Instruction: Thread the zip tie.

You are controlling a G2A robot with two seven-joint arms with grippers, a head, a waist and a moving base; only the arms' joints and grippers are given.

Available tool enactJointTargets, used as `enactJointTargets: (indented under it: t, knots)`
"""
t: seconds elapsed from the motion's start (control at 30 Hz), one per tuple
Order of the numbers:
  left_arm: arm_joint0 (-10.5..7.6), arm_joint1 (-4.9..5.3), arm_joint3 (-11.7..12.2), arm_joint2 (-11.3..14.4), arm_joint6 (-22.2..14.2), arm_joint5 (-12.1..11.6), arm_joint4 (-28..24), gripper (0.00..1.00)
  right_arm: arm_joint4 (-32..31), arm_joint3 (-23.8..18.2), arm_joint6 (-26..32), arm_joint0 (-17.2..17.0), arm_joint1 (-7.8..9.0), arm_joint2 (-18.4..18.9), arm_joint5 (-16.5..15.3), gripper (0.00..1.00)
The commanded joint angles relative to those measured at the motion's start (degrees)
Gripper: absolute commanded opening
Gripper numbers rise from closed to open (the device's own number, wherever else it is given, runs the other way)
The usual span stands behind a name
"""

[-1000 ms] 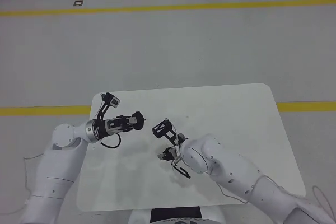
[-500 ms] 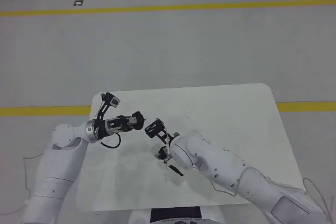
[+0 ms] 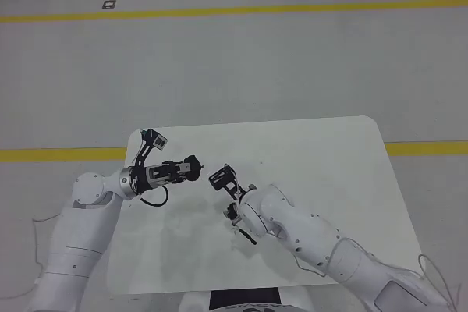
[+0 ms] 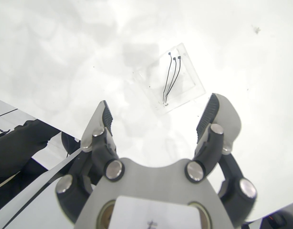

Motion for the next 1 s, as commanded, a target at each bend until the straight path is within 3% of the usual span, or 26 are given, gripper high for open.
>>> enactJointTargets:
  t: [0.0,0.43,0.67,0.8,0.97]
  knots:
    - [0.00,0.00,0.0,0.0,0.0,0.0,0.0,0.00,-0.2,0.2,0.0,0.0,-0.21,-0.2,-0.1,0.26]
    - [0.00,0.00,0.0,0.0,0.0,0.0,0.0,0.00,-2.5,3.5,-0.1,-0.4,-1.71,-0.3,-0.1,0.18]
    - [0.00,0.00,0.0,0.0,0.0,0.0,0.0,0.00,-3.6,8.0,-2.7,-0.4,-2.74,-0.6,-0.2,0.13]
    - [0.00,0.00,0.0,0.0,0.0,0.0,0.0,0.00,-3.5,10.5,-4.5,-0.1,-3.48,-0.8,-0.4,0.20]
    - [0.00,0.00,0.0,0.0,0.0,0.0,0.0,0.00,-4.4,13.2,-5.6,0.4,-4.48,-1.6,-0.7,0.16]
